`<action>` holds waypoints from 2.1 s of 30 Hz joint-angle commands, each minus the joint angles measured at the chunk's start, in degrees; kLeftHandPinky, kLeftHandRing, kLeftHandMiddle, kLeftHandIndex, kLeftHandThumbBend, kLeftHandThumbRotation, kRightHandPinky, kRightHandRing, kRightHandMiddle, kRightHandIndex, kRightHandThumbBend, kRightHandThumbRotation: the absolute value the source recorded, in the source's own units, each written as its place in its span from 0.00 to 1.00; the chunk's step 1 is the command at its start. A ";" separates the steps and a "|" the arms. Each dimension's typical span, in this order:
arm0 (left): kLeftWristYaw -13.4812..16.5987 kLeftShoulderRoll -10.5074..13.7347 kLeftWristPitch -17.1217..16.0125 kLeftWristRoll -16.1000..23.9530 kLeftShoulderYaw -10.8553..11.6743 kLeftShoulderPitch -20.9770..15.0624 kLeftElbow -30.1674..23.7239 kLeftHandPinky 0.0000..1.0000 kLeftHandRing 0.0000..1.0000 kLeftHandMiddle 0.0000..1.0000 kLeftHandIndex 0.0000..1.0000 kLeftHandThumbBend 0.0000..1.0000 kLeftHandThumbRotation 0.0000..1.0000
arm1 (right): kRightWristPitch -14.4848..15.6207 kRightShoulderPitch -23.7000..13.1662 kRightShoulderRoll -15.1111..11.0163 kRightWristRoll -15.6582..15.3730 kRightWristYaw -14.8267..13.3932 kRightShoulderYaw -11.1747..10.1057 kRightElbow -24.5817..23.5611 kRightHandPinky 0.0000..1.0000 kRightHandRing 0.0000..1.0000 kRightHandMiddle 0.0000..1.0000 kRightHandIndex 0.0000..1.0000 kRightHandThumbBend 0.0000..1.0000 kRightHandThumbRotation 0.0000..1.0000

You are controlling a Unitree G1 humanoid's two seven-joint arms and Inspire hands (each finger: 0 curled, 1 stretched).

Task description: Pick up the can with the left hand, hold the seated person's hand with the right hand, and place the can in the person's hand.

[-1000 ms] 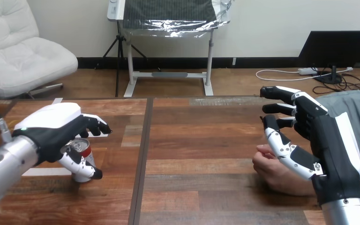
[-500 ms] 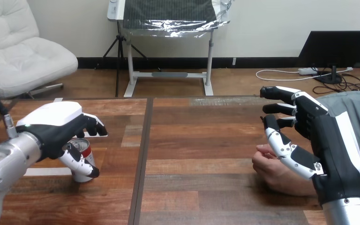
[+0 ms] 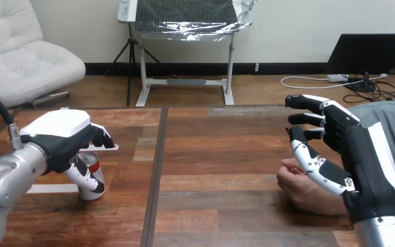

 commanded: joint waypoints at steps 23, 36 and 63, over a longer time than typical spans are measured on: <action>6.33 1.52 -1.28 3.42 0.23 -3.30 0.23 0.69 0.74 0.77 0.75 0.76 0.13 | -0.29 -4.59 -1.25 0.19 -0.04 -0.90 -3.30 0.57 0.70 0.76 0.69 0.27 0.00; 6.08 1.33 -0.55 4.17 -0.48 -3.72 1.20 0.69 0.74 0.77 0.75 0.77 0.14 | -0.27 -4.84 -1.27 0.14 0.04 -0.79 -3.14 0.56 0.70 0.75 0.69 0.27 0.00; 6.55 -0.30 -0.50 3.14 -2.04 -6.75 8.46 0.70 0.77 0.80 0.77 0.79 0.11 | -0.04 -4.88 -2.07 0.27 0.44 -1.01 -3.16 0.57 0.71 0.74 0.67 0.27 0.00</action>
